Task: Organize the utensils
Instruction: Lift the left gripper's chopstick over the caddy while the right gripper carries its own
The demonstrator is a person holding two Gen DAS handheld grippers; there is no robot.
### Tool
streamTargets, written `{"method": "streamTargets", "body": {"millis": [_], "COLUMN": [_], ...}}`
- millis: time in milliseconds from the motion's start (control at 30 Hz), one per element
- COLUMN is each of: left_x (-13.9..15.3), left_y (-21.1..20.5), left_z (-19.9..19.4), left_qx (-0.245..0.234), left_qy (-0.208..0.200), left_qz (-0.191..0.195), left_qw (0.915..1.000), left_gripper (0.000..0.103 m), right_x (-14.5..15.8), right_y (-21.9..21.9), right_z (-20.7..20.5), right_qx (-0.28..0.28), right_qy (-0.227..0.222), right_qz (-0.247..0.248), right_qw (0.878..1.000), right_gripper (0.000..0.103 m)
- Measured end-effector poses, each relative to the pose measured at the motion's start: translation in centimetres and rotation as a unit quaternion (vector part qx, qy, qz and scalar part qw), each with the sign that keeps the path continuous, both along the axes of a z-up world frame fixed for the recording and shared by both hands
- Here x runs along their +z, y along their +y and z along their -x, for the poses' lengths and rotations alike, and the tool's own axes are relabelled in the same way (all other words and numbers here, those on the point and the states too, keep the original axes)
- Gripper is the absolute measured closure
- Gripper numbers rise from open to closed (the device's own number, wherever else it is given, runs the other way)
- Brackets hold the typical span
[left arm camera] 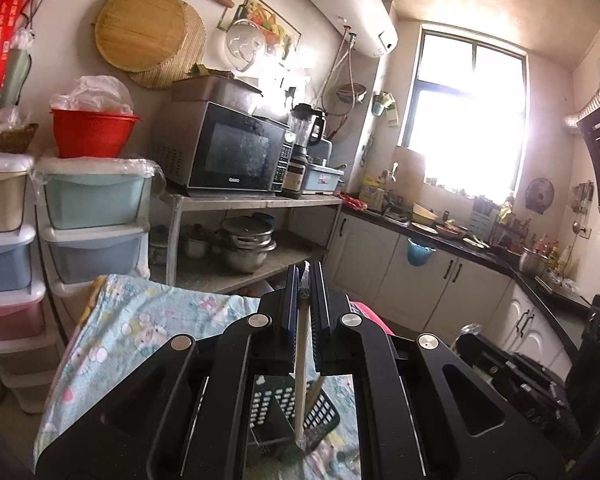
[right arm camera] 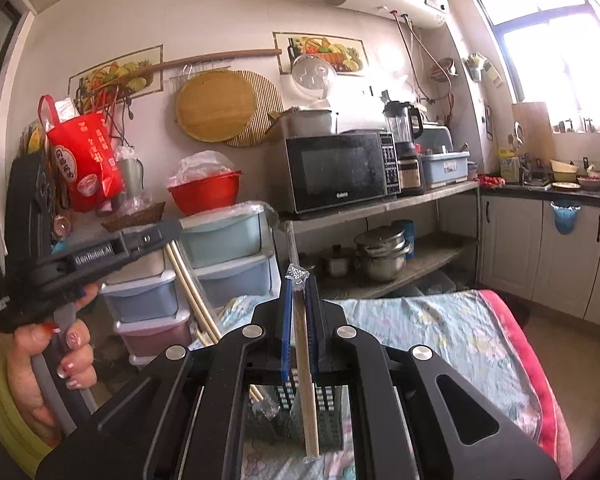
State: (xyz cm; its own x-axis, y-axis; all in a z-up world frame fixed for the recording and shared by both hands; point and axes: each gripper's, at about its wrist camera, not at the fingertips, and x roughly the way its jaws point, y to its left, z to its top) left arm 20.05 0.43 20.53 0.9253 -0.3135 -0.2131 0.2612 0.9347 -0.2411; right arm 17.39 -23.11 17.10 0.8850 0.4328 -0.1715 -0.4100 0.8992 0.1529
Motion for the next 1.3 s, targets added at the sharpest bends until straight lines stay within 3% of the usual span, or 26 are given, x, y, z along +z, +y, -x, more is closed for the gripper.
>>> {"method": "streamTargets", "body": {"millis": [400,633,1300], "left_x": [0.1,-0.7,-6.2], "left_y": [1.3,1.7,0.1], "left_z": [-2.1,-3.1,-5.1], "left_qx": [0.032,0.039,0.037], "left_qy": [0.000,0.004,0.039], "left_qz": [0.002,0.010,-0.012], "left_qw": [0.9995,0.9992,0.9985], "left_gripper": [0.100,0.100,0.100], "right_x": [3.8,4.5,-1.8], "right_y": [1.6,2.4,3.6], "right_z": [-1.8,-2.6,-7.9], "right_qx": [0.011,0.012,-0.016], "right_qy": [-0.052,-0.075,-0.009], "right_qz": [-0.003,-0.002,-0.016], "right_qw": [0.999,0.997,1.000], "right_gripper": [0.096,0.096,0.096]}}
